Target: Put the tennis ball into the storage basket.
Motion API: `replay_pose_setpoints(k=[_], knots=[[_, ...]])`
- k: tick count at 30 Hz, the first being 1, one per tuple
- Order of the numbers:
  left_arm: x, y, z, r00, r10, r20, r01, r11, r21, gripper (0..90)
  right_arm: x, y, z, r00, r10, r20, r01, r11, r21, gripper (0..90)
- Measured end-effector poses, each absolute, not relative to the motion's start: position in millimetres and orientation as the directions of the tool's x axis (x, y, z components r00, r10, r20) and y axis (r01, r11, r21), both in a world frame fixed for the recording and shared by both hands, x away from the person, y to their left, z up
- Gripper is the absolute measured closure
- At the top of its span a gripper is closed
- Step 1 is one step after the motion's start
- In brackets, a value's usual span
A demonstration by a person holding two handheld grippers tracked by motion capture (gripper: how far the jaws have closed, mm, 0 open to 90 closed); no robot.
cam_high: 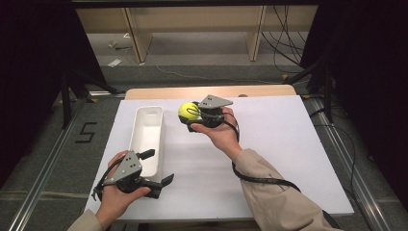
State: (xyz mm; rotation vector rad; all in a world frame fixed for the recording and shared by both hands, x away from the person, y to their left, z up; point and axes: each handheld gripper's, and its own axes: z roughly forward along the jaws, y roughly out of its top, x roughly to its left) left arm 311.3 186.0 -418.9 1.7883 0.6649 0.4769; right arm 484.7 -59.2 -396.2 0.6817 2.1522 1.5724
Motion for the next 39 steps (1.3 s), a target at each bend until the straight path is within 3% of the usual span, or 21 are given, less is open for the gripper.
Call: replay_pose_setpoints(k=[39], knots=[[311, 186, -419, 0.760, 0.650, -0.006, 0.203, -0.229, 0.952, 0.0, 483, -35, -396, -0.832, 0.555, -0.022, 0.142, 0.250, 0.958, 27.3]])
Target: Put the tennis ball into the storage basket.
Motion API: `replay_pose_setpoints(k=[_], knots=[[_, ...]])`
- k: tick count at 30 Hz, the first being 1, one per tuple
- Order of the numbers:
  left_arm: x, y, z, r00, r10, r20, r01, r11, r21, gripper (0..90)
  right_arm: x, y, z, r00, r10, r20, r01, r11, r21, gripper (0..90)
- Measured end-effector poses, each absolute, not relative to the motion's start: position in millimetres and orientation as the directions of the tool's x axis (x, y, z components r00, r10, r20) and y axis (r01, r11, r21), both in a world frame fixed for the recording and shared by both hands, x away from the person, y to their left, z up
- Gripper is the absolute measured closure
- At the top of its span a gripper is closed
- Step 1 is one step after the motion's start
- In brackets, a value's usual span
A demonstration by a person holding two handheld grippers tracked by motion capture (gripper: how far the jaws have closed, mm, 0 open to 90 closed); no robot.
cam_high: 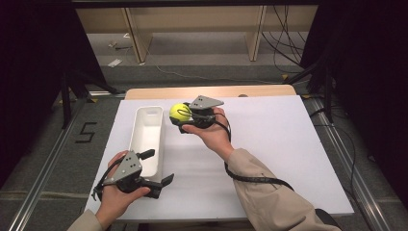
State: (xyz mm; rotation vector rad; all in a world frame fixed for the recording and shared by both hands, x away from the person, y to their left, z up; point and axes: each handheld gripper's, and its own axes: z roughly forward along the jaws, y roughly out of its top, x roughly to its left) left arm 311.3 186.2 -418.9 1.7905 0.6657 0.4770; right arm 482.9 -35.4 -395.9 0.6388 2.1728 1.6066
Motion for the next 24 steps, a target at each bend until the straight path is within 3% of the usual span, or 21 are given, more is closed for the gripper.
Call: replay_pose_setpoints(k=[24], knots=[[311, 186, -419, 0.760, 0.650, -0.005, 0.204, -0.231, 0.951, 0.0, 482, -20, -395, -0.845, 0.534, -0.020, 0.136, 0.252, 0.958, 27.3]])
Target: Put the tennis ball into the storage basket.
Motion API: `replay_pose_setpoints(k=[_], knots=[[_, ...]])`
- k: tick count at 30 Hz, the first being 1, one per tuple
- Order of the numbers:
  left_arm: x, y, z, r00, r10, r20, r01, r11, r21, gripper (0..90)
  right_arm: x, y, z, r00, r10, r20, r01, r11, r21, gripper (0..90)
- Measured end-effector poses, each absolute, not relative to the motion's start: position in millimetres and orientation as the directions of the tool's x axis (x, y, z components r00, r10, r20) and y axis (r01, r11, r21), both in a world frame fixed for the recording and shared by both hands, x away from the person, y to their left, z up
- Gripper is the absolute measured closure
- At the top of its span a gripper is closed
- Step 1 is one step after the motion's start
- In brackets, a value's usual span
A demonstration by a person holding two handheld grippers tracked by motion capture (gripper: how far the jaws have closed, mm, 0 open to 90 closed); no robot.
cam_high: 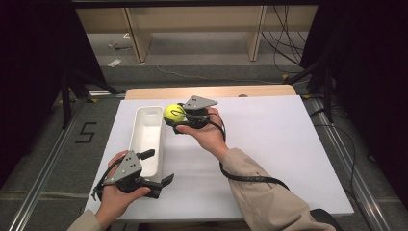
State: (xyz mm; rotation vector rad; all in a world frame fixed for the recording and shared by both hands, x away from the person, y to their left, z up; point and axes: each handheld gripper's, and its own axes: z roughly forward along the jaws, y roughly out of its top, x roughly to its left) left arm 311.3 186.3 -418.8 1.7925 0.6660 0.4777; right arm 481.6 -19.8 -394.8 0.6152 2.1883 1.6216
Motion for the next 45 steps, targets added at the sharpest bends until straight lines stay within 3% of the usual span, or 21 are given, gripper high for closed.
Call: replay_pose_setpoints(k=[45], knots=[[311, 186, -418, 0.760, 0.650, -0.005, 0.202, -0.229, 0.952, 0.2, 481, 16, -393, -0.870, 0.493, -0.021, 0.127, 0.266, 0.956, 27.3]])
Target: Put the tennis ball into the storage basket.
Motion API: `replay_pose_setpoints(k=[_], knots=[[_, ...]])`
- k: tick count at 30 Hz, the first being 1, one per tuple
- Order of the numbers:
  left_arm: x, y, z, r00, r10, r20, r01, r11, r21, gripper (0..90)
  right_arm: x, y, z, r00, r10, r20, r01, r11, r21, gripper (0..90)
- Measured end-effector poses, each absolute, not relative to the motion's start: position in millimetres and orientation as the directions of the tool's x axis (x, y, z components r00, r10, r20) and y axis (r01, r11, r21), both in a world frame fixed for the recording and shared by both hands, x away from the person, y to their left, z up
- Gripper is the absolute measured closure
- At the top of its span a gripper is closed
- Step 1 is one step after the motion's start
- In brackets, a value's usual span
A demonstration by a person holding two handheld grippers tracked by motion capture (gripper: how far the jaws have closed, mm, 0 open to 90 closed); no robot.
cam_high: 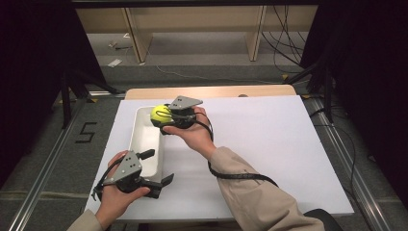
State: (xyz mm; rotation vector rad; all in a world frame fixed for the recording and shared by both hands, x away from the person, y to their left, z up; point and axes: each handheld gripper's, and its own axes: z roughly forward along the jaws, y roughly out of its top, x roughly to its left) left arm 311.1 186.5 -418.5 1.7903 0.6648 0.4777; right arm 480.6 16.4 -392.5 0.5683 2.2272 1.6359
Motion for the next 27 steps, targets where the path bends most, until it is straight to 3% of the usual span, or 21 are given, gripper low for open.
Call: replay_pose_setpoints(k=[27], knots=[[311, 187, -418, 0.761, 0.649, -0.005, 0.202, -0.229, 0.952, 0.2, 483, 34, -394, -0.880, 0.474, -0.020, 0.130, 0.281, 0.951, 27.3]])
